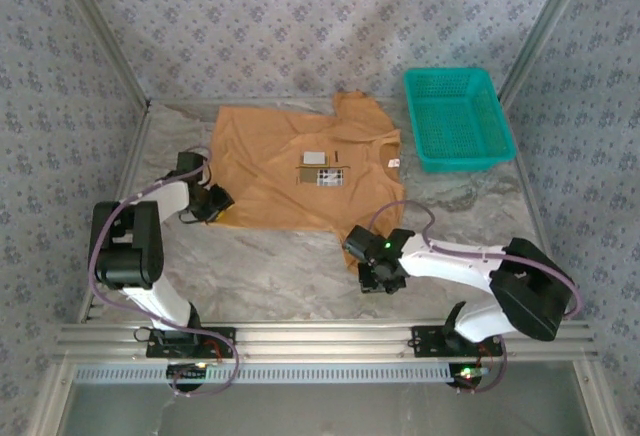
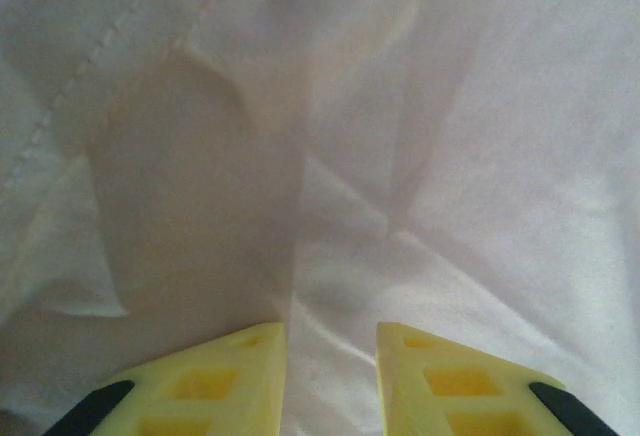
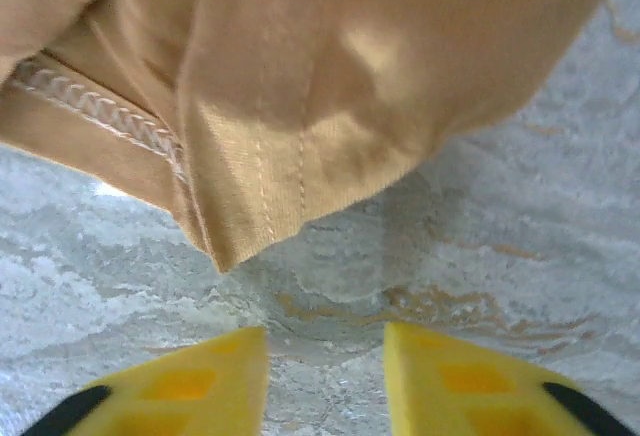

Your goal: Fold the inside-out t-shirt

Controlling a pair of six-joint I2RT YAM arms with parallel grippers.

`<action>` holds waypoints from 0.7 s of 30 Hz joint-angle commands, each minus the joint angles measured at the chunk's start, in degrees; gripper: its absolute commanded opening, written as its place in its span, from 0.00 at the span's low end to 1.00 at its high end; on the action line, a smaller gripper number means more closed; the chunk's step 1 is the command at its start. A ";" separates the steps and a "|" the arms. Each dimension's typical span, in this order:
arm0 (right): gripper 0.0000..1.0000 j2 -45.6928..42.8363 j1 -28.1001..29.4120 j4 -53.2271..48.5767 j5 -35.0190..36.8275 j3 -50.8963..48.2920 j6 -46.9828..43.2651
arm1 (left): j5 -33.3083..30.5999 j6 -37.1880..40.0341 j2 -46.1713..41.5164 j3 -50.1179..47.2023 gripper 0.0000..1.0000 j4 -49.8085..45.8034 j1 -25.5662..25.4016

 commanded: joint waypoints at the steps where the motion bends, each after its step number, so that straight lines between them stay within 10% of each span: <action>1: 0.50 -1.94 0.20 -2.96 1.42 2.10 3.79 | -2.63 1.27 -5.18 0.13 0.29 -4.01 -0.49; 5: 0.51 -9.44 -4.61 -6.95 3.11 3.41 3.28 | -6.52 2.93 -11.91 0.50 0.30 -9.39 -0.65; 11: 0.25 -13.36 -18.57 -0.70 -4.26 1.43 -2.96 | -6.71 3.18 -19.52 -3.94 0.31 -12.91 0.21; 21: 0.49 -5.73 -18.05 0.92 -4.96 1.97 -4.51 | -0.59 2.47 -20.47 -11.00 0.37 -9.65 5.33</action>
